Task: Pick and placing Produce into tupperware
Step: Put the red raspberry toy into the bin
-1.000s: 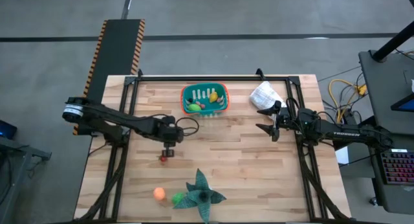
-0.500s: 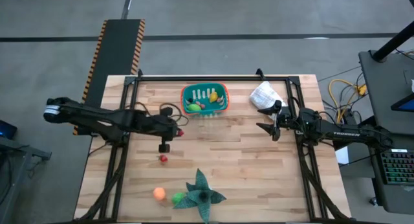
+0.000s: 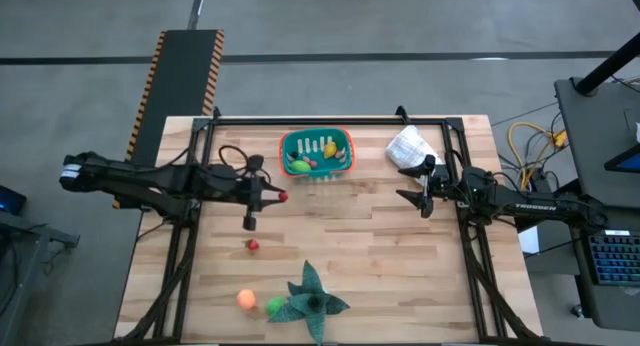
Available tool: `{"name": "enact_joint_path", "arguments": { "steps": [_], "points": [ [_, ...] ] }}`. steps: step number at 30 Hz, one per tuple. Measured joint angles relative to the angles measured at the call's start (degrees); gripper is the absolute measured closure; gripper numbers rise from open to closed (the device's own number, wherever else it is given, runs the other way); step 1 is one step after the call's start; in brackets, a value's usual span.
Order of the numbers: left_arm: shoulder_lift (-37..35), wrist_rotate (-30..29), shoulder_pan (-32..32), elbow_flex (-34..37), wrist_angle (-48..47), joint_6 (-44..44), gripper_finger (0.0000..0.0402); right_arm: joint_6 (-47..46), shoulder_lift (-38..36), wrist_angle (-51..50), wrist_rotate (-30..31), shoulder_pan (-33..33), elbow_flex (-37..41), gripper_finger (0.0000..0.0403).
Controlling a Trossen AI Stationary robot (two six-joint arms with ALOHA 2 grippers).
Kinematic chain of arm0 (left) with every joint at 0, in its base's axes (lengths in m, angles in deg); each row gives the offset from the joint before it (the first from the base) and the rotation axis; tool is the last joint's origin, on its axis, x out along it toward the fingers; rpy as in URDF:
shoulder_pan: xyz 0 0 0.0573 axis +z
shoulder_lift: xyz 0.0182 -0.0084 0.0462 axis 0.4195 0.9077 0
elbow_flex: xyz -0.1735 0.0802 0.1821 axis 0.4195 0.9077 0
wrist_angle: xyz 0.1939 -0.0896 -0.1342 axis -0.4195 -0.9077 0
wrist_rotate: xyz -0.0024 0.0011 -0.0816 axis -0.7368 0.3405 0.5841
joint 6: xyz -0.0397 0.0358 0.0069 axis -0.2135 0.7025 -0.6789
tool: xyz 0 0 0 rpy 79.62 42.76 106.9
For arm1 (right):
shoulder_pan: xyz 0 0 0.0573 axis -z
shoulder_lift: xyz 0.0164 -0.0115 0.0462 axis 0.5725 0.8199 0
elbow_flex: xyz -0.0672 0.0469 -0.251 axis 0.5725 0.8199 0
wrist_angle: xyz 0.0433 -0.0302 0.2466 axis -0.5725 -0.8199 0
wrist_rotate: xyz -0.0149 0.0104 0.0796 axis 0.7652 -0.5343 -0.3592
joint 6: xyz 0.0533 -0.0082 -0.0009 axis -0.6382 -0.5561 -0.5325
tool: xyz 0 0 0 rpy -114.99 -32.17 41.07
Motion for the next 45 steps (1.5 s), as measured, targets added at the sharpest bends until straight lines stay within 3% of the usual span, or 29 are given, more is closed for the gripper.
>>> {"name": "enact_joint_path", "arguments": {
  "steps": [9,20,24,29,32,40,45],
  "points": [
    [-1.8,3.0,3.6,9.4,17.9,4.9,0.0336,0.0,0.0,0.0,0.0,0.0,0.0,0.0076],
    [-7.5,7.6,6.2,15.8,21.0,1.7,0.0336,0.0,0.0,0.0,0.0,0.0,0.0,0.0076],
    [-12.3,15.7,6.2,17.6,21.7,1.6,0.0336,0.0,0.0,0.0,0.0,0.0,0.0,0.0076],
    [-19.7,31.9,6.2,21.1,28.9,1.9,0.0336,0.0,0.0,0.0,0.1,0.0,0.0,0.0076],
    [-23.7,38.7,6.2,23.3,33.3,2.0,0.0336,0.0,0.0,0.0,0.1,0.0,0.0,0.0076],
    [-29.1,47.0,6.2,30.3,43.0,3.9,0.0336,0.0,0.0,0.0,1.4,0.0,0.0,0.0076],
    [-31.8,47.0,6.2,32.4,43.6,4.8,0.0336,0.0,0.0,0.0,1.5,0.0,0.0,0.0076]
  ]
}}
